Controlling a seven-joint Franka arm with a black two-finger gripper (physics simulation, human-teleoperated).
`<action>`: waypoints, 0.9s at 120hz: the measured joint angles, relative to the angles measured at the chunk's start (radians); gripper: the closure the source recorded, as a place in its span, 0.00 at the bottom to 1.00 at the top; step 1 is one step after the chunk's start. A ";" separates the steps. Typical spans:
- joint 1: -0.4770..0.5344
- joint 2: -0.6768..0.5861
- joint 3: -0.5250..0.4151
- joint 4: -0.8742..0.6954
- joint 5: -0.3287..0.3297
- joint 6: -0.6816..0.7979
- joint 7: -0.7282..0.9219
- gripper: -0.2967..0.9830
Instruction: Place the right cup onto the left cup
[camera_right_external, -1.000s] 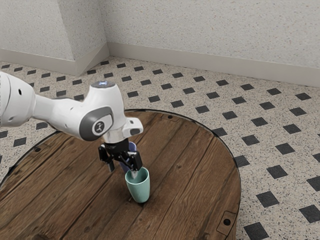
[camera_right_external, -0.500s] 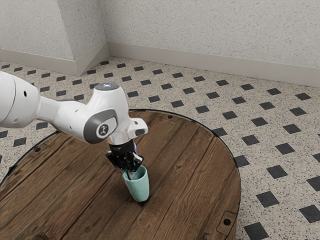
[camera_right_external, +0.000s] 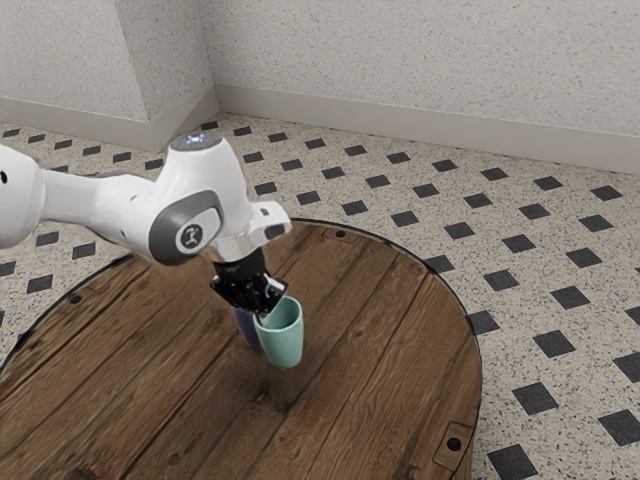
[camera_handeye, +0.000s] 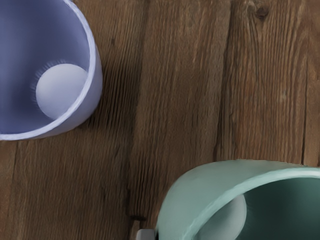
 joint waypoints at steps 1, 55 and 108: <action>0.000 -0.005 0.000 0.001 0.000 -0.002 -0.001 0.84; 0.114 0.012 0.120 0.267 -0.028 -0.241 -0.052 0.85; 0.089 0.176 0.131 0.452 -0.071 -0.393 -0.059 0.85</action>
